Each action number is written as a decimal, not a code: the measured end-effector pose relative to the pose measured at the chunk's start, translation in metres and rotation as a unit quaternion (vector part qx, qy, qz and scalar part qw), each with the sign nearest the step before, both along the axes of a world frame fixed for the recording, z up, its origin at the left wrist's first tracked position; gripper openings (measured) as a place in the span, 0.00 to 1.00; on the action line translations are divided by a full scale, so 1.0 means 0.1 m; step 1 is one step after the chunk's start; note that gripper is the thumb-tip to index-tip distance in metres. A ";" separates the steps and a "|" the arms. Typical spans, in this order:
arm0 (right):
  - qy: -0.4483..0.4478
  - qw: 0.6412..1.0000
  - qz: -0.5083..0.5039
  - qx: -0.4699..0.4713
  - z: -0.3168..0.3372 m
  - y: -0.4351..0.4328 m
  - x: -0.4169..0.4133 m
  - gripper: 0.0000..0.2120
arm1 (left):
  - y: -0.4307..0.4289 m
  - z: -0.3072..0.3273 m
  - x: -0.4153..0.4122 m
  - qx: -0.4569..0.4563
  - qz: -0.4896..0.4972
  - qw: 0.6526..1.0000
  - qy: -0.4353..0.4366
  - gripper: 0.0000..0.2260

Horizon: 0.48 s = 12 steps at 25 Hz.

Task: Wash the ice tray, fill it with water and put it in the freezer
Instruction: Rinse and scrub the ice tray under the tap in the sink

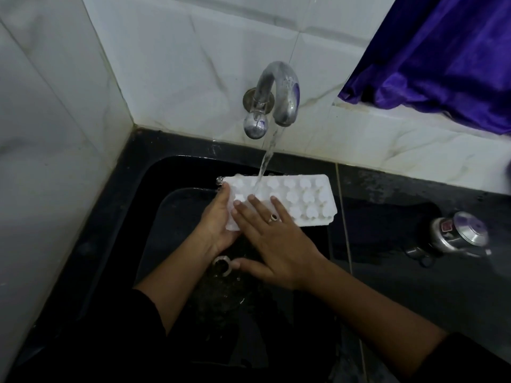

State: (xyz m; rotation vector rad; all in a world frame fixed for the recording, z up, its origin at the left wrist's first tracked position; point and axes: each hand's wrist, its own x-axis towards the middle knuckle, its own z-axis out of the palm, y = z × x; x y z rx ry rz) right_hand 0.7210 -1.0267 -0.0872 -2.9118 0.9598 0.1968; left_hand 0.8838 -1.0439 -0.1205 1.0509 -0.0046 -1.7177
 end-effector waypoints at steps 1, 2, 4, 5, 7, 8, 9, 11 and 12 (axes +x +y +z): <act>-0.008 1.000 -0.012 -0.004 0.01 -0.09 0.00 0.43 | 0.00 0.01 -0.03 0.001 -0.003 1.000 -0.008 0.25; -0.021 0.999 -0.039 -0.004 0.02 -0.18 0.02 0.42 | 0.02 0.01 -0.07 0.002 -0.006 1.000 -0.011 0.24; -0.042 0.995 -0.094 0.005 0.03 -0.24 0.08 0.43 | 0.03 0.02 -0.12 -0.004 -0.014 1.000 -0.011 0.22; -0.043 0.995 -0.086 0.013 0.01 -0.18 0.08 0.44 | 0.03 0.02 -0.10 -0.004 -0.015 1.000 -0.010 0.22; -0.016 0.999 -0.026 0.018 -0.07 0.02 0.03 0.45 | 0.00 -0.02 0.02 0.009 0.008 1.000 -0.013 0.22; 0.003 1.000 -0.008 0.013 -0.09 0.07 -0.01 0.45 | -0.01 -0.07 0.06 0.009 0.017 1.000 -0.014 0.21; 0.008 1.000 -0.008 0.008 -0.09 0.02 -0.03 0.45 | 0.00 -0.09 0.07 0.004 0.021 1.000 -0.017 0.19; -0.014 0.998 -0.064 0.008 -0.06 -0.20 0.00 0.44 | 0.04 -0.11 0.01 -0.005 0.016 1.000 -0.020 0.17; -0.026 0.995 -0.098 0.009 -0.03 -0.28 0.03 0.45 | 0.06 -0.12 0.01 -0.008 0.009 1.000 -0.026 0.17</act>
